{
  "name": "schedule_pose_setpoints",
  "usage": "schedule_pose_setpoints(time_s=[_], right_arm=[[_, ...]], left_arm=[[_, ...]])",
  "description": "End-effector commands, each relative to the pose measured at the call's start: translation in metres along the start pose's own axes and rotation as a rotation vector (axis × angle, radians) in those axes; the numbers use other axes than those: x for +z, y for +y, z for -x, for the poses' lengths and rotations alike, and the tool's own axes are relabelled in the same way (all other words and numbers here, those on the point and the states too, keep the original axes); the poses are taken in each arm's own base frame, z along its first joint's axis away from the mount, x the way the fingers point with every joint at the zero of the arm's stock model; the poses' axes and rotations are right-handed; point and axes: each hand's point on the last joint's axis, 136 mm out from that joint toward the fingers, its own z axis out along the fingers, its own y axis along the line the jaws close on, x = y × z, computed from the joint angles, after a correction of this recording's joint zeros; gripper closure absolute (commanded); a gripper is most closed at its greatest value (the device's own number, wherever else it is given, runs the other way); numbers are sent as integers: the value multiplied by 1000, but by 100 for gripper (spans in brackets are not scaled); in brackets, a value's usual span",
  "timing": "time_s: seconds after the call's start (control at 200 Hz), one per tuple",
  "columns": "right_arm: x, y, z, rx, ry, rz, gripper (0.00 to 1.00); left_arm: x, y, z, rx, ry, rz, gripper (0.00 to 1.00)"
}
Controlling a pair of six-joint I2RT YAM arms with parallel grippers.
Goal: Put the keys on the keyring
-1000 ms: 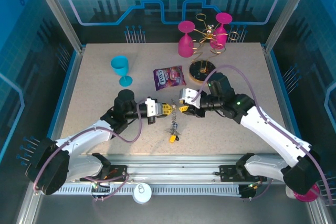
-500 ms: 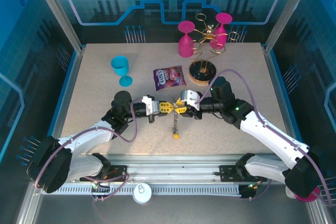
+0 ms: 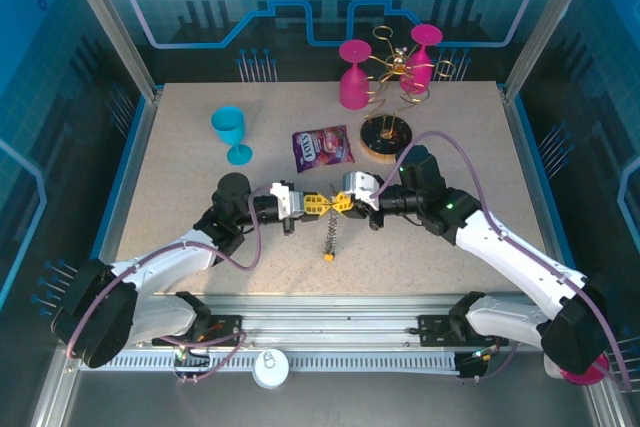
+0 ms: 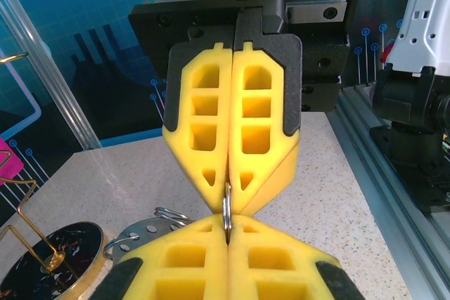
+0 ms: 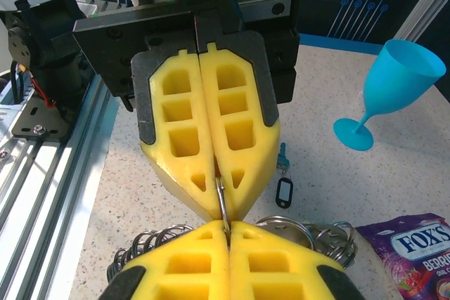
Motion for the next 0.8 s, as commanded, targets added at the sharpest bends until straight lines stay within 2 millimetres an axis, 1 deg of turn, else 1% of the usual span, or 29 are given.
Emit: schedule_pose_setpoints(time_s=[0.0, 0.05, 0.15, 0.275, 0.305, 0.35, 0.435, 0.46, 0.515, 0.555, 0.66, 0.796], right_arm=[[1, 2, 6, -19, -12, 20, 100], [2, 4, 8, -25, -10, 33, 100], [5, 9, 11, -42, -4, 55, 100], [10, 12, 14, -56, -3, 78, 100], [11, 13, 14, -57, -1, 83, 100], [13, 13, 14, -59, 1, 86, 100], [13, 7, 11, -57, 19, 47, 100], [12, 6, 9, -60, 26, 35, 97], [9, 1, 3, -63, 42, -3, 86], [5, -1, -2, -61, 57, -29, 83], [-2, -3, -11, -65, 99, -58, 81], [-4, -1, -11, -63, 104, -53, 81]], left_arm=[[2, -3, 1, 24, 16, -29, 100], [3, -2, -1, 25, 32, -27, 100], [4, -2, -2, 26, 40, -26, 95], [5, -3, -2, 22, 42, -32, 93], [4, -4, -2, 22, 41, -34, 94], [4, -4, -1, 27, 40, -39, 100], [3, -5, -2, 40, 50, -36, 100], [3, -4, -2, 45, 52, -30, 100], [2, -4, -2, 55, 55, -22, 100], [1, -3, -3, 57, 60, -17, 100], [1, -2, -4, 56, 66, -13, 100], [2, -2, -3, 54, 65, -17, 100]])
